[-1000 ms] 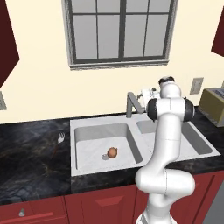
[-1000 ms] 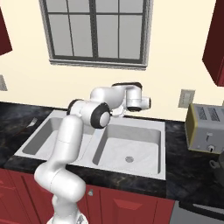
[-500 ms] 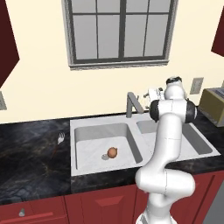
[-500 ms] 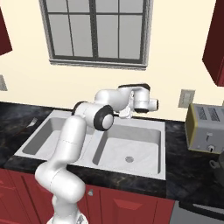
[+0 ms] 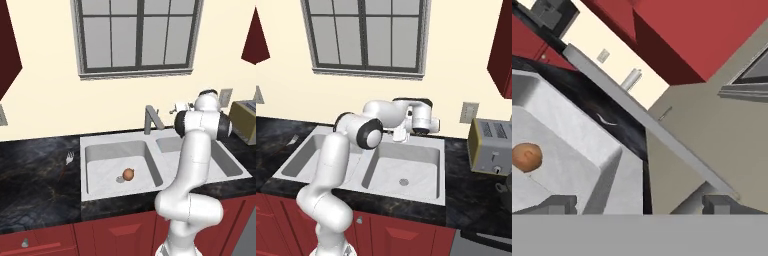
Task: Turn on the sink faucet. Then move the onion from the counter to the sink. Turn off the sink. Move the vegetable from the sink to the pot next to the stove. Finally move the pot to the front left burner.
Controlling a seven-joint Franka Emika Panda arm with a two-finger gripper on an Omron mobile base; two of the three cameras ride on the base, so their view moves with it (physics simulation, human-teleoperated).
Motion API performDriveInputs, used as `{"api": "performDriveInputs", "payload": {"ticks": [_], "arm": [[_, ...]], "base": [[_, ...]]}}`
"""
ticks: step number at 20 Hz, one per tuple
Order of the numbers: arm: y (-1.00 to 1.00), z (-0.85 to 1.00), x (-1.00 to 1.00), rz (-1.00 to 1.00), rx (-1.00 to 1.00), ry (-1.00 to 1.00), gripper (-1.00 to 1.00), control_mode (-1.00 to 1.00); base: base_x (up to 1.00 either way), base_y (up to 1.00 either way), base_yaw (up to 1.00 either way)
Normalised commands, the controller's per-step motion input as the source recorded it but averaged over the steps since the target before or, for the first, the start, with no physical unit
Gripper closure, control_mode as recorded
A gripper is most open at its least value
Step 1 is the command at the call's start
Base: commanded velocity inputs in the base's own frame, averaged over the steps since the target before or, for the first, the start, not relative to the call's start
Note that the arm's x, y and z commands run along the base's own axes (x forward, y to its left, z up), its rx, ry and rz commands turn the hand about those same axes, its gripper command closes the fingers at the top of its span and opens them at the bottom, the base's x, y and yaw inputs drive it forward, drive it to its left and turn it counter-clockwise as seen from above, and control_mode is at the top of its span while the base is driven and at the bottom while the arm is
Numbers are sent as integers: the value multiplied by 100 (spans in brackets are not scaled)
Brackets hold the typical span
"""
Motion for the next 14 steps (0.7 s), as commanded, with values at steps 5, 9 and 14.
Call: {"api": "performDriveInputs", "payload": {"ticks": [5, 9, 14], "arm": [[26, 19, -86, 10, -4, -24, -100, -100], [23, 31, -89, 8, -7, -28, -100, -100], [17, 41, -93, 6, -8, -30, -100, -100]], "base": [[0, 0, 0], [0, 0, 0], [0, 0, 0]]}}
